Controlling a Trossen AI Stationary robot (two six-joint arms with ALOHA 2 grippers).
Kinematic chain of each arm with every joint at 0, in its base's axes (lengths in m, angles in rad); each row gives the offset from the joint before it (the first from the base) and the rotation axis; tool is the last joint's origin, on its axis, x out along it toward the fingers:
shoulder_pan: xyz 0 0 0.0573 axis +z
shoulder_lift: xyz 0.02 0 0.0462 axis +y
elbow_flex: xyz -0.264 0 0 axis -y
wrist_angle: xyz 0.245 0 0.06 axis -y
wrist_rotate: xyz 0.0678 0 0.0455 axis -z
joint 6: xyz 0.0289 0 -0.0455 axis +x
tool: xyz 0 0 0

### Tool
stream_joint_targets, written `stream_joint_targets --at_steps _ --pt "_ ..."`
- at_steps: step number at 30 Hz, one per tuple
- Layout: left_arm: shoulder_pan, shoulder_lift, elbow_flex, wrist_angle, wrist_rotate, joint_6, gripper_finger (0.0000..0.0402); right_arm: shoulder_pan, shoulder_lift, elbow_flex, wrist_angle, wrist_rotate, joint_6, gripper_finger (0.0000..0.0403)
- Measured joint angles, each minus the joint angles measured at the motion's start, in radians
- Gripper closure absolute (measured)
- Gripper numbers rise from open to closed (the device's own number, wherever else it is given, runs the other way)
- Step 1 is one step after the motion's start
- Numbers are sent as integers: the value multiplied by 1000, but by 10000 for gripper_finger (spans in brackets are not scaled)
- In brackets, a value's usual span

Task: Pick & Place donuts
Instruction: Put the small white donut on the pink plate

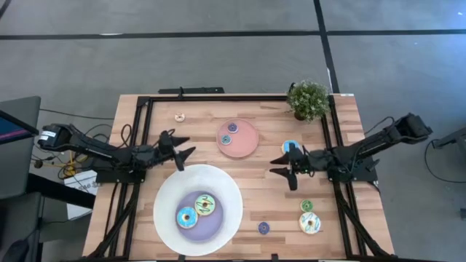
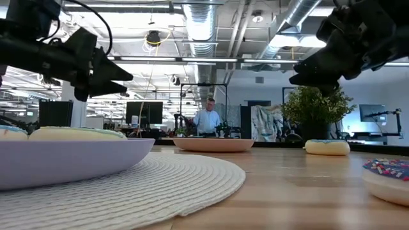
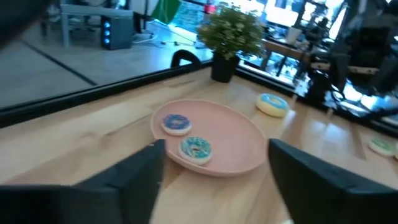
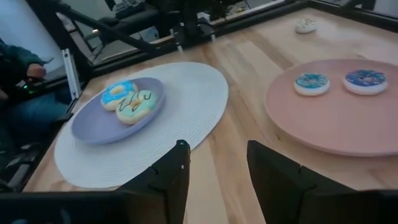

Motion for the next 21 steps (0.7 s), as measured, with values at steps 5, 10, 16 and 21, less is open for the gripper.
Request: stream_joint_targets --at_steps 5,10,16,21 --pt "30 0 0 4 -3 -36 37 -13 0 0 -1 -1 10 264" --pt "73 0 10 -10 -52 -155 5 -13 0 0 -1 -1 24 270" --pt "293 4 204 -463 4 -251 7 -15 0 0 -2 -2 23 270" --pt "548 83 448 -878 82 -271 8 -15 0 0 -3 -2 22 271"
